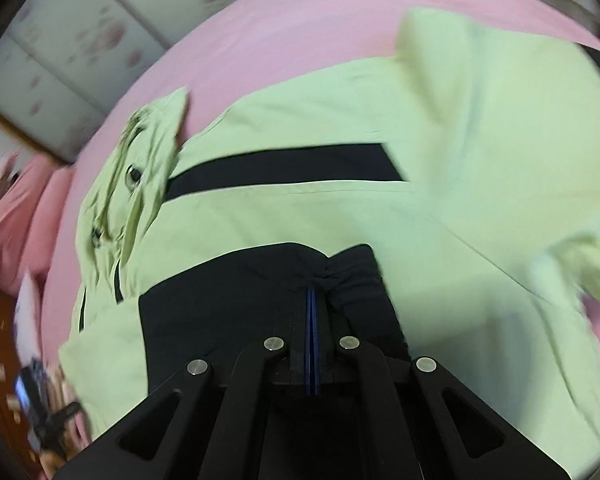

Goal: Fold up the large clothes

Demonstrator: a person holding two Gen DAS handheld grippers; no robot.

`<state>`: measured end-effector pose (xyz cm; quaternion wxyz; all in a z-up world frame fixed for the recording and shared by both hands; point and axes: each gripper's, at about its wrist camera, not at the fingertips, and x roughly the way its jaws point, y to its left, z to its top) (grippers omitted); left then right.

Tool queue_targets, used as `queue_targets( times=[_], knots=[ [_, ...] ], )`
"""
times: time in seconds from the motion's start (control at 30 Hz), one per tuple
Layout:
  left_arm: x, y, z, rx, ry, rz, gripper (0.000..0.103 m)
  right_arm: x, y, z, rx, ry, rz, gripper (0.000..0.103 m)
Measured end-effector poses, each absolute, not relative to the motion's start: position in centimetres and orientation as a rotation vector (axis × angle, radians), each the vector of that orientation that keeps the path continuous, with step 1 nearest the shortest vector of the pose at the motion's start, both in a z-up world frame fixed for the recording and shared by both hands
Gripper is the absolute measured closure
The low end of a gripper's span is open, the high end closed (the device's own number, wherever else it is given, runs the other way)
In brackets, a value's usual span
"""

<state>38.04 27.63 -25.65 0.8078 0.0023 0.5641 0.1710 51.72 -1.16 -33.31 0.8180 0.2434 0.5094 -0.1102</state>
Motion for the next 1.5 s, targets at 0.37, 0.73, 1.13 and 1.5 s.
queue_targets(
  times=[0.37, 0.73, 1.13, 1.5],
  knots=[
    [37.9, 23.2, -23.9, -0.175, 1.122, 0.071, 0.102, 55.9, 17.9, -32.5, 0.31, 1.195, 0.344, 0.101],
    [36.2, 24.0, -25.2, 0.024, 1.129, 0.01, 0.102, 56.0, 7.2, -34.1, 0.369, 1.133, -0.012, 0.099],
    [30.3, 20.5, -24.3, 0.174, 1.125, 0.143, 0.102, 51.9, 3.3, -33.2, 0.249, 1.131, -0.109, 0.086],
    [15.6, 21.7, -20.5, 0.007, 1.284, 0.132, 0.1, 35.1, 4.8, -28.9, 0.265, 1.092, -0.265, 0.081]
  ],
)
